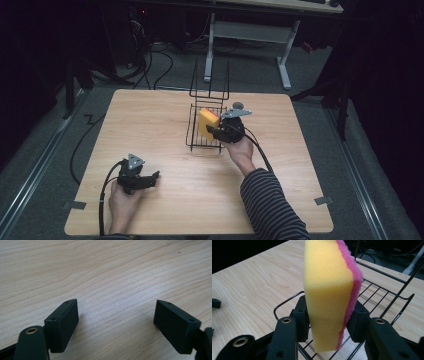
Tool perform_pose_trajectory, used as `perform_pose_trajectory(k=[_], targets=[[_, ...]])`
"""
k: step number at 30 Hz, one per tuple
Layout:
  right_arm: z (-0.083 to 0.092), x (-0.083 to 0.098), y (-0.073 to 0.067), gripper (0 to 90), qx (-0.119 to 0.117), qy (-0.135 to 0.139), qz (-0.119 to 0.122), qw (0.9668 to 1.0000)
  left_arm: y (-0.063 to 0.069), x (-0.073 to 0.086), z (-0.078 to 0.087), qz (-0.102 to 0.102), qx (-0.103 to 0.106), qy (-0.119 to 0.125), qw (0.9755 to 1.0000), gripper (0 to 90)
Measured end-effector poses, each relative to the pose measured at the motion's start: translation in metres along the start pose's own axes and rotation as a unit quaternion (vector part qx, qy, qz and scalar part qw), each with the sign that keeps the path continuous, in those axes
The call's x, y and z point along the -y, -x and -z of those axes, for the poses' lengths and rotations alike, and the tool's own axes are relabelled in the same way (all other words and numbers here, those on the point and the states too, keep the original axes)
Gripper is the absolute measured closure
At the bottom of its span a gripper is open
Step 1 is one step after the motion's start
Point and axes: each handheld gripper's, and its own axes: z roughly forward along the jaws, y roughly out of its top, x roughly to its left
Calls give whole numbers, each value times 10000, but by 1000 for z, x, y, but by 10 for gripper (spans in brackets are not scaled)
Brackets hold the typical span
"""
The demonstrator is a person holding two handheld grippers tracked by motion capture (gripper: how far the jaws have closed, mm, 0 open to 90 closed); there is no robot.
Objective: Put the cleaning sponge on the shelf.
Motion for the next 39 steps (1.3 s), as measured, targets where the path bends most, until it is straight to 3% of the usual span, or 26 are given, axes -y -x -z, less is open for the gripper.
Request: perform_pose_trajectory(k=[5,27,39], targets=[[-7,3,2,596,30,-64,-97,9999,0,0,0,0,0,-1,10000,206],[-11,6,0,583,120,-230,159,9995,0,0,0,-1,0,0,10000,206],[-12,6,0,449,20,-233,112,9997,0,0,0,0,1,-1,10000,206]])
